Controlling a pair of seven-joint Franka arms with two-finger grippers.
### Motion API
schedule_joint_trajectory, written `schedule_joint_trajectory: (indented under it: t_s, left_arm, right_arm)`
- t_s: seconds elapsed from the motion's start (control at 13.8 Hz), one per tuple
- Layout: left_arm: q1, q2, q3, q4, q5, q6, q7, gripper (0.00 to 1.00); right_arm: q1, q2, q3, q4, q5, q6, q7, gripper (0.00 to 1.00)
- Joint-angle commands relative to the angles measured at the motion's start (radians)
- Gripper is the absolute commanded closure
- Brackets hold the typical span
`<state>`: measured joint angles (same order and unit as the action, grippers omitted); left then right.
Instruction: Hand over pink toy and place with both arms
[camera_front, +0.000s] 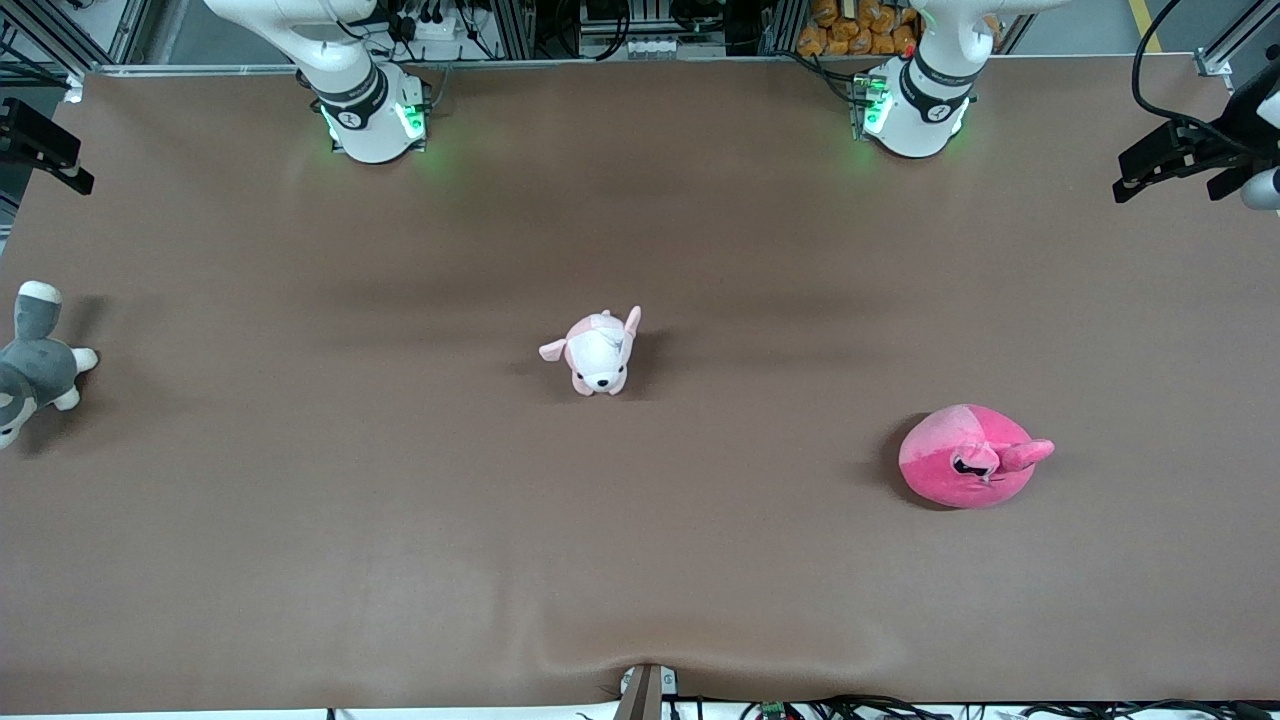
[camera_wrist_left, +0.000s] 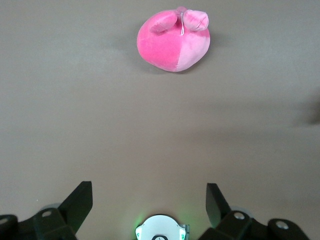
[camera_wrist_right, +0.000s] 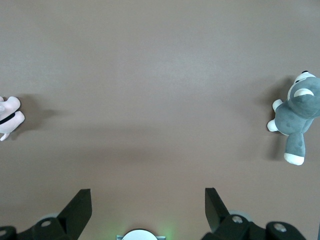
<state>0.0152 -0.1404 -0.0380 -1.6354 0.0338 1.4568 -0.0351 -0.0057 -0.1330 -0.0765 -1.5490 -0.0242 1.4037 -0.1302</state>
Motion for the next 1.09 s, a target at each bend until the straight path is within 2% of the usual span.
schedule_joint_trajectory:
  t_s: [0.0,0.22,0.36,1.02]
  left_arm:
    - [0.005,0.007,-0.002,0.026,-0.015,-0.015,0.011,0.0]
    - [-0.007,0.015,-0.003,0.07,0.001,-0.013,-0.005,0.0]
    - [-0.003,0.071,-0.006,0.138,0.005,-0.015,0.006,0.0]
    - [-0.004,0.076,-0.02,0.114,0.002,-0.047,-0.012,0.0]
  right_arm:
    - [-0.013,0.01,0.007,0.021,-0.002,-0.015,-0.002,0.0]
    - [-0.013,0.01,0.007,0.023,-0.003,-0.014,-0.002,0.0]
    - [-0.016,0.012,0.007,0.023,-0.003,-0.012,-0.002,0.0]
    - [-0.017,0.013,0.007,0.021,-0.002,-0.014,-0.002,0.0]
